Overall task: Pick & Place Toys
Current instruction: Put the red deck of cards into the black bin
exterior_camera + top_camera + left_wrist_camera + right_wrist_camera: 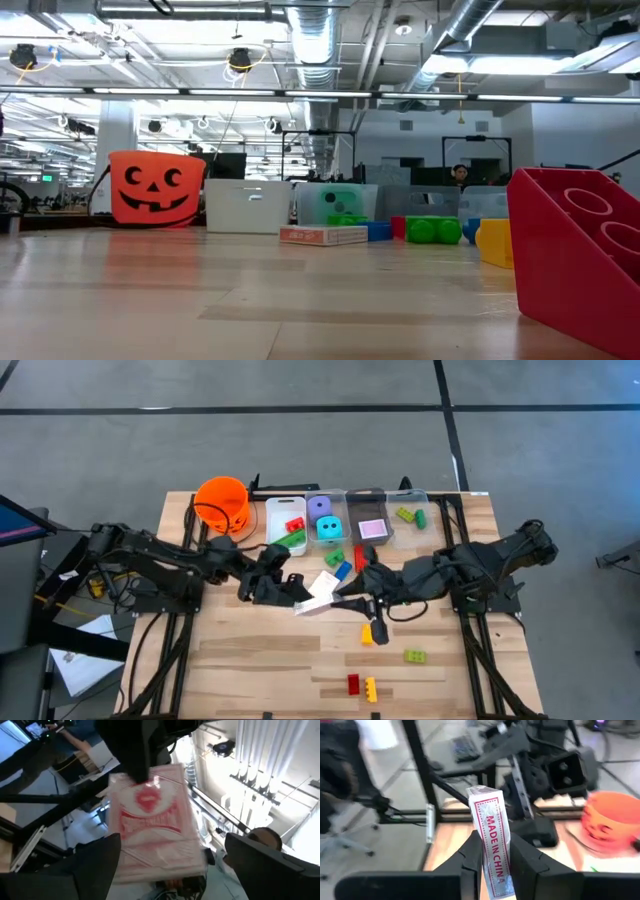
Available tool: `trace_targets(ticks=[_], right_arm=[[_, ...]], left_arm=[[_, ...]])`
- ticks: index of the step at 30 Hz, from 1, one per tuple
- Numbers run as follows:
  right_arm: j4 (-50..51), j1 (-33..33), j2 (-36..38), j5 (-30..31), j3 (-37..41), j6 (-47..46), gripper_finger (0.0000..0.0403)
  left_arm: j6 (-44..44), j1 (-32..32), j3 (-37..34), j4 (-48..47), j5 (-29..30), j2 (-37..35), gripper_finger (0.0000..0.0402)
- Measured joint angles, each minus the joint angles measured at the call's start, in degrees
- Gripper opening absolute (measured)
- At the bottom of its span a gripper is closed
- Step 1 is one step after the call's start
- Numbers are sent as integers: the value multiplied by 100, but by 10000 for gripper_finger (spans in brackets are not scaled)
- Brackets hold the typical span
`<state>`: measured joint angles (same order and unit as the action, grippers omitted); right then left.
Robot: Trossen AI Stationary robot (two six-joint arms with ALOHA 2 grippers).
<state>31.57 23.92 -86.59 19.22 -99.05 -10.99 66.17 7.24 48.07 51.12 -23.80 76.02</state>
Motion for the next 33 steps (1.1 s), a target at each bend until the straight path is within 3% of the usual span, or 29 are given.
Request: trace_targets(ticks=[7,12,17,22,28,33], right_arm=[[1144,237,215,1271,-6,-734,61],[2636,165,375,2111,-9,-1601,61],[4245,-243,461,2228,-6,-2305,61],[5500,-1055,455,2296,1,-2306,61],[5208,-2270,407,2161,1,-1087,61],[4267,-3229,375,1576,1,-175,61]], left_arm=[[-5,-432,0,-536,-164,-110,341],[-28,-646,0,-950,-150,-115,341],[-35,-697,-2,-1455,420,-108,341],[-37,-645,-2,-1955,1035,-108,341],[-37,-471,-2,-2387,1964,-108,341],[-37,-197,-2,-2462,2738,-108,341]])
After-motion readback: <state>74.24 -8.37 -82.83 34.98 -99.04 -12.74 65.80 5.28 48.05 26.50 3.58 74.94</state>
